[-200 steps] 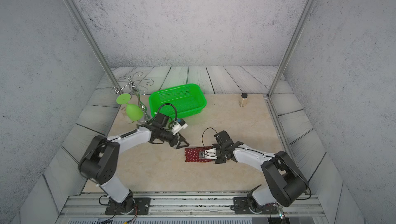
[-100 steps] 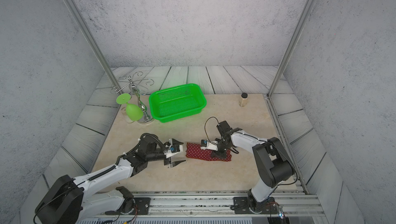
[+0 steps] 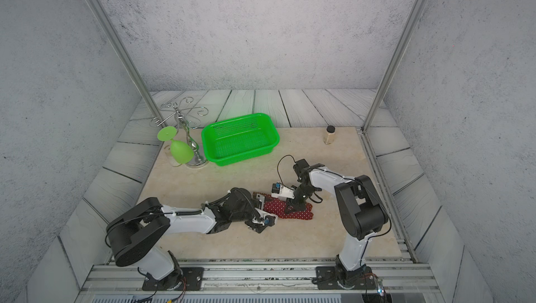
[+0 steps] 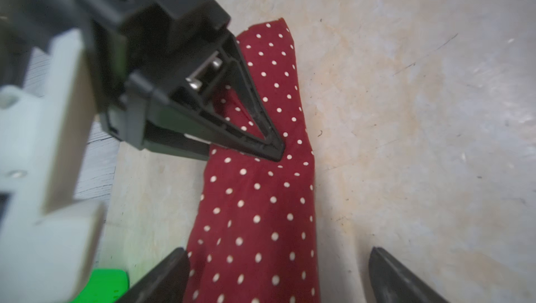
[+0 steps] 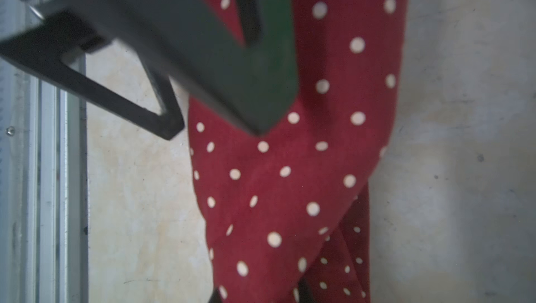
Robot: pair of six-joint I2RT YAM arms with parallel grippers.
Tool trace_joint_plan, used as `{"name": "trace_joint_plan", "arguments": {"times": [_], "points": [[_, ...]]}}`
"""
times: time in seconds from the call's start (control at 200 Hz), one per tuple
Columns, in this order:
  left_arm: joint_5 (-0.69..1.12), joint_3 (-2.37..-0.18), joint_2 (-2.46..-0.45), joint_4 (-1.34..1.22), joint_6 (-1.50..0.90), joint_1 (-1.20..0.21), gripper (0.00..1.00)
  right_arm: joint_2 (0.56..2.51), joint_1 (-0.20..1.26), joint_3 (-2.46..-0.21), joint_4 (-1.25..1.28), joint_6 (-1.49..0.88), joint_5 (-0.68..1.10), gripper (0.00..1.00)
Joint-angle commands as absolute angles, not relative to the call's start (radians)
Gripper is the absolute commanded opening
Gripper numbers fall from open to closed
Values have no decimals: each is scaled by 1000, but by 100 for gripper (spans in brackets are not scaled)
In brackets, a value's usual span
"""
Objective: Roll up the skirts
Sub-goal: Pick up the skirt from the center of the board.
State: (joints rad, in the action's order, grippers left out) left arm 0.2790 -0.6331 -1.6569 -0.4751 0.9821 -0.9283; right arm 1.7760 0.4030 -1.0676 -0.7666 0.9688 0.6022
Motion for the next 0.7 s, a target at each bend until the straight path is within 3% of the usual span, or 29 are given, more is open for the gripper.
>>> {"name": "trace_joint_plan", "arguments": {"times": [0.0,0.175,0.27,0.335,0.365,0.395,0.455,0.605,0.696], "points": [[248,-671,-1735,-502,1043,-940,93,1818,399,-1083,-845,974,638,22],[161,-765,-1825,-449,989,-947,66,1803,395,-1067,-836,970,640,25],[156,-782,-1839,-439,980,-952,58,1788,388,-1053,-812,951,638,30],[158,-783,-1836,-424,977,-961,38,1780,376,-1047,-767,882,635,38],[157,-784,-1831,-409,978,-963,25,1774,363,-1045,-730,822,633,47],[155,-782,-1824,-399,971,-964,22,1766,347,-1045,-692,751,619,54],[157,-762,-1806,-390,962,-967,13,1735,303,-1054,-665,676,634,60],[88,-720,-1730,-346,894,-959,7,1561,160,-1078,-646,584,671,68],[85,-752,-1650,-234,774,-914,2,1402,100,-1025,-542,461,586,70]]}}
